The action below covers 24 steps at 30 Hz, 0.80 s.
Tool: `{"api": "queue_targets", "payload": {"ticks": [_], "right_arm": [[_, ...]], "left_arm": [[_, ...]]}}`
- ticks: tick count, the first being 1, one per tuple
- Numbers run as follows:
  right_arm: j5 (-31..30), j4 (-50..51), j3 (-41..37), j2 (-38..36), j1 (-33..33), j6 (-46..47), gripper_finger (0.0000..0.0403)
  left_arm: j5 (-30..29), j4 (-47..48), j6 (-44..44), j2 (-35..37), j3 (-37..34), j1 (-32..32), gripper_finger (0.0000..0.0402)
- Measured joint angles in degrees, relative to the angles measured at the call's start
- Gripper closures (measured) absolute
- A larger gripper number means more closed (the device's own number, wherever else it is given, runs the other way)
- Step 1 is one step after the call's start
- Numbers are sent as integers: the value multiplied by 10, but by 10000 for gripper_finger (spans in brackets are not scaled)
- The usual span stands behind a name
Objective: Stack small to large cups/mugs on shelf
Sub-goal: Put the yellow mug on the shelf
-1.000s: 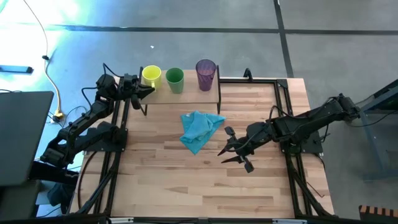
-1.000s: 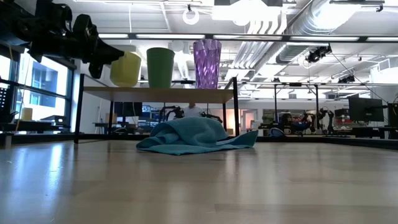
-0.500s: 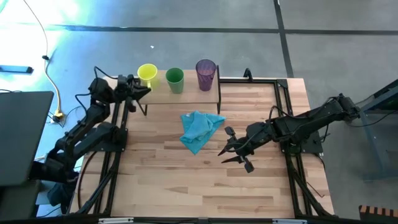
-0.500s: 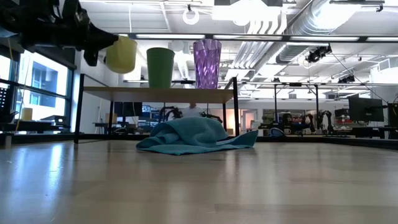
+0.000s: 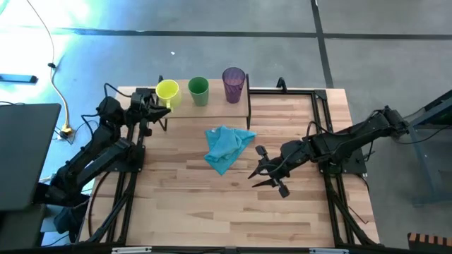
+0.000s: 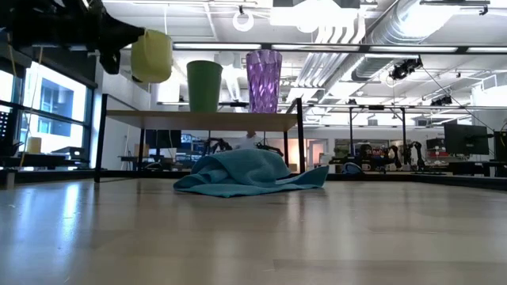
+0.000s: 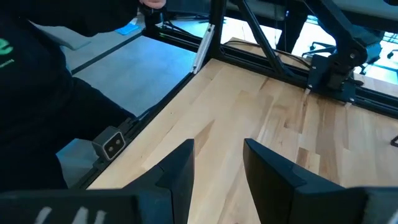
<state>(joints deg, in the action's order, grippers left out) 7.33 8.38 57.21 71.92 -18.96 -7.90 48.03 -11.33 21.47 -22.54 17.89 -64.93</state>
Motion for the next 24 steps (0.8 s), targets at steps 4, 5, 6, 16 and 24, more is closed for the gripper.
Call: {"api": "queue_targets", "payload": {"ticks": [4, 5, 6, 16, 24], "right_arm": [[0, -1, 0, 0, -11, 0, 275], [0, -1, 0, 0, -12, 1, 275], [0, -1, 0, 0, -14, 2, 275], [-1, -11, 0, 0, -15, 1, 275], [-1, -14, 0, 0, -15, 1, 275]], "left_arm": [[-45, 13, 0, 22, 0, 56, 397], [-57, 13, 0, 27, 0, 69, 397], [-68, 13, -1, 31, 0, 84, 398], [-175, 59, -21, 45, 0, 216, 400], [-282, 103, -55, 45, 0, 305, 401]]}}
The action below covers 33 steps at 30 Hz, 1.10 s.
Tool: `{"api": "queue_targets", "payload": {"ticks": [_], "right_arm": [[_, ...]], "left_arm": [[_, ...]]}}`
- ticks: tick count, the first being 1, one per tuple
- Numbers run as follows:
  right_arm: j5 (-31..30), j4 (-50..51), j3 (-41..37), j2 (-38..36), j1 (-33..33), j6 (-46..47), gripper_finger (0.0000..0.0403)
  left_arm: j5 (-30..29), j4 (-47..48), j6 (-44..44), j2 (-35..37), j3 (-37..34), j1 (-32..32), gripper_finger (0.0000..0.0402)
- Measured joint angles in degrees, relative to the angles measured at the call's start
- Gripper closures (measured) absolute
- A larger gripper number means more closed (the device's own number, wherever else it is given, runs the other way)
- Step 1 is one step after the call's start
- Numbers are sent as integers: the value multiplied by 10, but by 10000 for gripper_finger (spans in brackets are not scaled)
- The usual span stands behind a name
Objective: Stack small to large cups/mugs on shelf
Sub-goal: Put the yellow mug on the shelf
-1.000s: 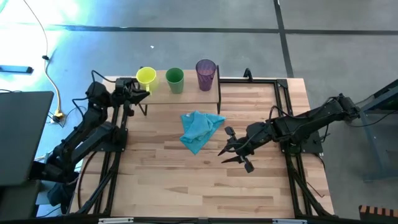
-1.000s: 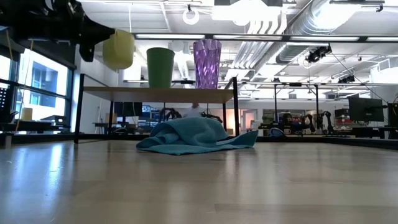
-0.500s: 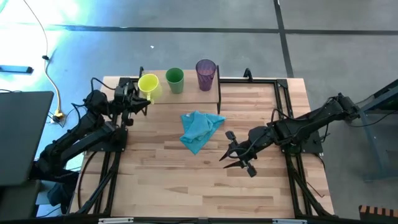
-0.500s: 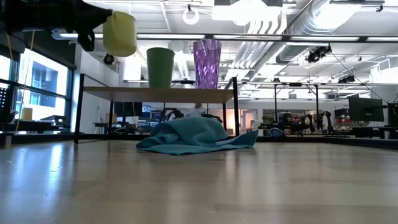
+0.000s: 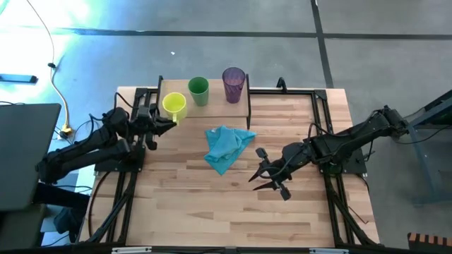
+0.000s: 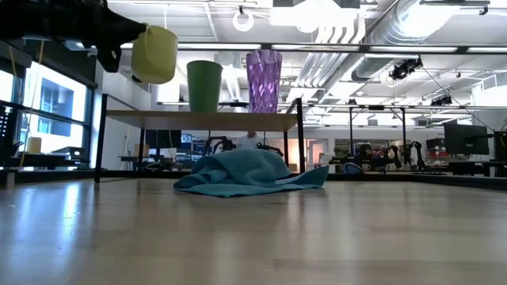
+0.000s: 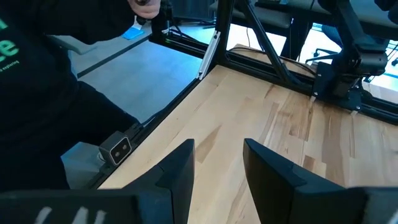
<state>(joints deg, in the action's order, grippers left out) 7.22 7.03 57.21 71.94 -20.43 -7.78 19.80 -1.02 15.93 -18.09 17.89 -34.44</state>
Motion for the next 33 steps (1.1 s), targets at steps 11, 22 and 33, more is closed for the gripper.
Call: {"api": "queue_targets", "payload": {"ticks": [11, 22, 33], "right_arm": [[0, 0, 0, 0, 0, -3, 275], [0, 4, 0, 0, 0, -12, 275], [0, 9, 0, 0, 0, -13, 275]], "left_arm": [[-127, 12, -12, 0, 0, 65, 401], [-196, -95, 12, -3, -77, 93, 401], [-240, -125, 9, -3, -90, 94, 401]]}}
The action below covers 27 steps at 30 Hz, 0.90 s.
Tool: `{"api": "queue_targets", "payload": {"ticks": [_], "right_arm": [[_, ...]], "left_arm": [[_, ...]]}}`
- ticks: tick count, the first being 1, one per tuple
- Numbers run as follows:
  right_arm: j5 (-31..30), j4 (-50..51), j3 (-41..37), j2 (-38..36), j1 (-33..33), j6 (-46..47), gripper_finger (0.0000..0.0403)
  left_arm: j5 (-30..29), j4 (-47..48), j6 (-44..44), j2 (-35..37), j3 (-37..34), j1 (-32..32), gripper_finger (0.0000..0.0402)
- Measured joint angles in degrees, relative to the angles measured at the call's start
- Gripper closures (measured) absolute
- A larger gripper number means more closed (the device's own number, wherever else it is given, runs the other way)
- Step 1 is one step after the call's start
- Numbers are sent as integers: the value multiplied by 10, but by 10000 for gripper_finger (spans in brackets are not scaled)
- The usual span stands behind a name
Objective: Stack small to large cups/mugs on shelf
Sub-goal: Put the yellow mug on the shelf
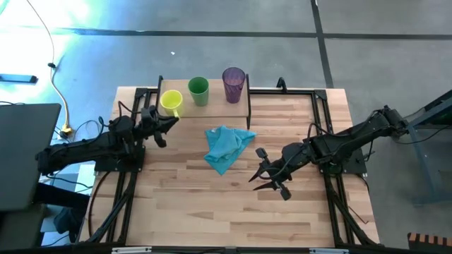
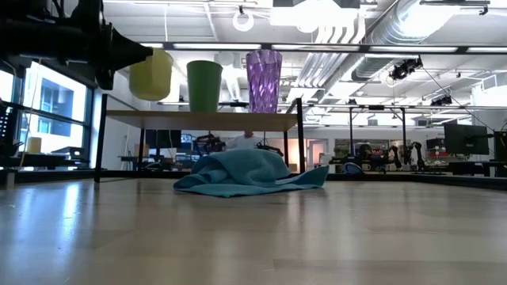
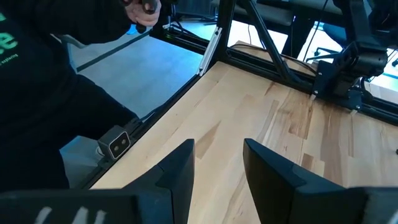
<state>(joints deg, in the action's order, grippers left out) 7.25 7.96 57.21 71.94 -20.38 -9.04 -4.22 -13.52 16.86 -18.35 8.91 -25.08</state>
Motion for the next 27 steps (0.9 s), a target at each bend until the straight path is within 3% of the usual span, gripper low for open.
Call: {"api": "queue_targets", "payload": {"ticks": [14, 27], "right_arm": [[0, 0, 0, 0, 0, -2, 275], [0, 14, 0, 0, 0, 2, 275]], "left_arm": [[-4, -49, -18, -56, 0, 0, 401], [-44, -80, -19, -126, 0, 0, 401]]}}
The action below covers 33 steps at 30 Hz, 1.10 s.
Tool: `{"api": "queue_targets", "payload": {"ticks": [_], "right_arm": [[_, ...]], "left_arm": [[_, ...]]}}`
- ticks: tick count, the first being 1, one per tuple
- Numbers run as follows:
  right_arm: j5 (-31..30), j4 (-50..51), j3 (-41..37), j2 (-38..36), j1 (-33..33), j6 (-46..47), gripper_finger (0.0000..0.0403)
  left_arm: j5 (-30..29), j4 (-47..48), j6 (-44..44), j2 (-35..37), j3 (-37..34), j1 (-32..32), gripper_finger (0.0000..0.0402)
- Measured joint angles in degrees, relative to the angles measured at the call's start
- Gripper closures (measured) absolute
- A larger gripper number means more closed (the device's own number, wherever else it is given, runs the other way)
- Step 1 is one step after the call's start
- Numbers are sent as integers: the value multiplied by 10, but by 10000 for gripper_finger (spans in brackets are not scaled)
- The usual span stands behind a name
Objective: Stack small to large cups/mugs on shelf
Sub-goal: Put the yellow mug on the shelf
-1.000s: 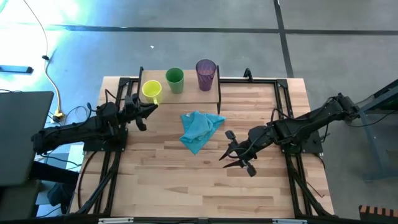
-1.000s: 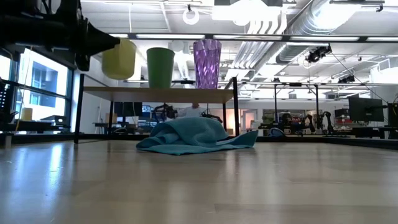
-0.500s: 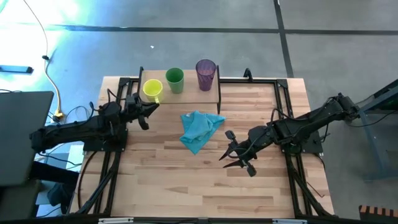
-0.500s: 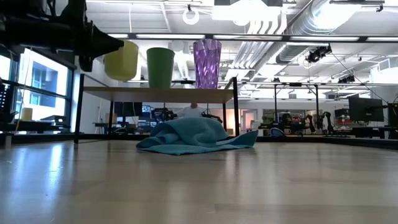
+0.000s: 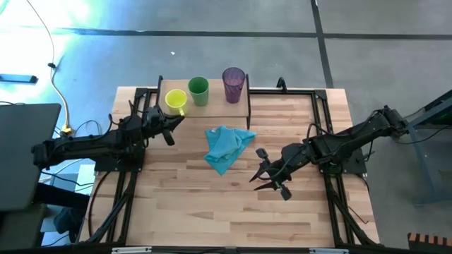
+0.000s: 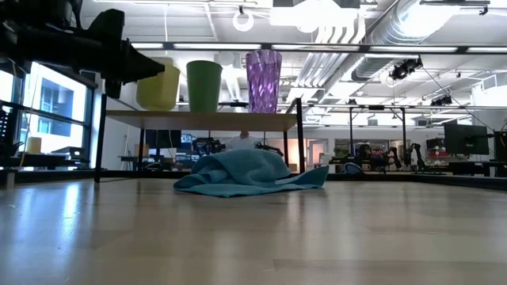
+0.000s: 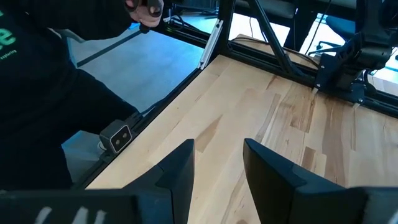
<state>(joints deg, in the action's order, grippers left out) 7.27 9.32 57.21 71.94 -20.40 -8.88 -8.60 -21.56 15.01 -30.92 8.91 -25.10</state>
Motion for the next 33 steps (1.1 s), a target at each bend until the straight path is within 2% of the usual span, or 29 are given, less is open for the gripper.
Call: {"api": "queue_targets", "payload": {"ticks": [16, 27, 33], "right_arm": [[0, 12, 0, 0, 0, 14, 275], [0, 12, 0, 0, 0, 14, 275], [0, 14, 0, 0, 0, 15, 275]], "left_arm": [[-42, 5, -6, -5, 0, 0, 400], [-33, -4, -7, -5, 0, 0, 346], [-25, -21, -8, -5, 0, 0, 338]]}}
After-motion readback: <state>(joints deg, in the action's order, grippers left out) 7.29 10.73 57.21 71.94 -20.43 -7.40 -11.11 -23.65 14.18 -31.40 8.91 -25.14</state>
